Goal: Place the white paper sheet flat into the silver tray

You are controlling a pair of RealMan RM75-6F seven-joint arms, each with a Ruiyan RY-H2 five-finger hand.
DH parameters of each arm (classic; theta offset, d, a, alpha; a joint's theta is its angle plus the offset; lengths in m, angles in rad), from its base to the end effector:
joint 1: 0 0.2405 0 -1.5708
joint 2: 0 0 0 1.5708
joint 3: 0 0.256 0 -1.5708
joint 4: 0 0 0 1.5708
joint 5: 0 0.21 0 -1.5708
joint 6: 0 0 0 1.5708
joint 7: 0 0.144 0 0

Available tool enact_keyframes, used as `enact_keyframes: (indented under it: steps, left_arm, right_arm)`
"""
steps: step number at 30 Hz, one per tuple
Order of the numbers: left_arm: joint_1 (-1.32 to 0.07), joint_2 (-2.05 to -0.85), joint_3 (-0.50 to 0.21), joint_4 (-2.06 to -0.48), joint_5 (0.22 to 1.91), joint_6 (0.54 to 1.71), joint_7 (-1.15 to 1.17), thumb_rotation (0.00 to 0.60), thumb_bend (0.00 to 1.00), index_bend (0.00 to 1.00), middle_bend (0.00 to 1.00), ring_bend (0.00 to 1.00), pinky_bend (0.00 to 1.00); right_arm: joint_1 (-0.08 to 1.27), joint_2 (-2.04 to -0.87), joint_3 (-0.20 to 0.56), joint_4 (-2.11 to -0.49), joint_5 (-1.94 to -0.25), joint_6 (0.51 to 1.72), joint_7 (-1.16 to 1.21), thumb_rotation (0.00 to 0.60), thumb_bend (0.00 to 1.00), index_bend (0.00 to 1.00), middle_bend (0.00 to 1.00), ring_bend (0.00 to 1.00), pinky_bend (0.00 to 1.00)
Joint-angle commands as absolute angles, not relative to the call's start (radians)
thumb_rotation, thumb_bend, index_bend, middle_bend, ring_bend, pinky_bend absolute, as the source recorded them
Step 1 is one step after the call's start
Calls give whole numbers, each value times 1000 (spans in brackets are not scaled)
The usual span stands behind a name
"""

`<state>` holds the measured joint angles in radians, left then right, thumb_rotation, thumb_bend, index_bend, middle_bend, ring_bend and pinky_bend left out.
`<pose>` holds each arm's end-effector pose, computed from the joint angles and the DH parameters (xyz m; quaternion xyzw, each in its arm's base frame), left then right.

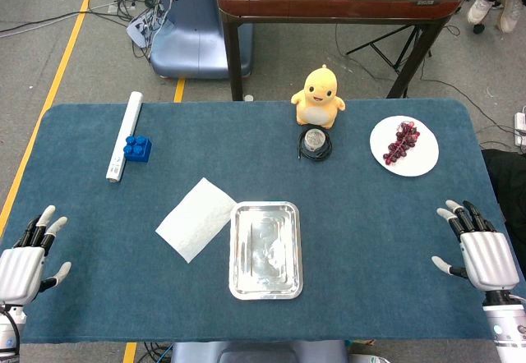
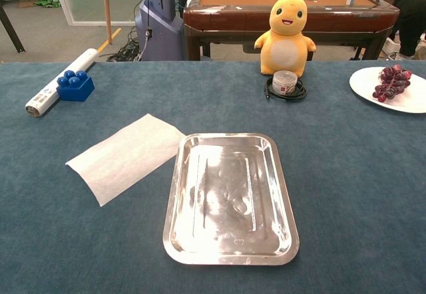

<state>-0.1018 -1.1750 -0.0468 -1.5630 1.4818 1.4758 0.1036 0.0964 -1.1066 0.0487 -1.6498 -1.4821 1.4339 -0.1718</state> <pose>-0.3158 0.1861 0.1449 -0.6115 -0.3618 -0.3589 0.6053 -0.3074 -0.1836 0.1535 0.6300 -0.3582 0.3316 0.6041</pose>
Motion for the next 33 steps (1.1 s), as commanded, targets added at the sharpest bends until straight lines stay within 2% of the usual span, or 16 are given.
enact_keyframes:
  steps: [1,19,26,33]
  left_arm:
    - [-100,-1174,-48,-1564,1481,1479,102,600,255,150,0,18,335]
    - [-96,-1188,-38,-1557,1522,1509,101,600,255,175,0,8,329]
    - [-124,-1194,-14,-1554,1602,1495,12,600,255,315,0,0,70]
    - [-182,-1233,-11,-1544,1657,1442,84,600,255,336,0,0,48]
  right_arm:
    - [97,-1107,48,-1650,-1482,1432,-172,600,28,221,169,84,297]
    - [95,-1094,47,-1664,-1496,1442,-154,600,28,222,171,84,297]
    - [92,-1089,47,-1665,-1494,1446,-146,600,28,233,174,84,297]
    - [91,-1088,47,-1666,-1495,1446,-143,600,28,233,174,84,297]
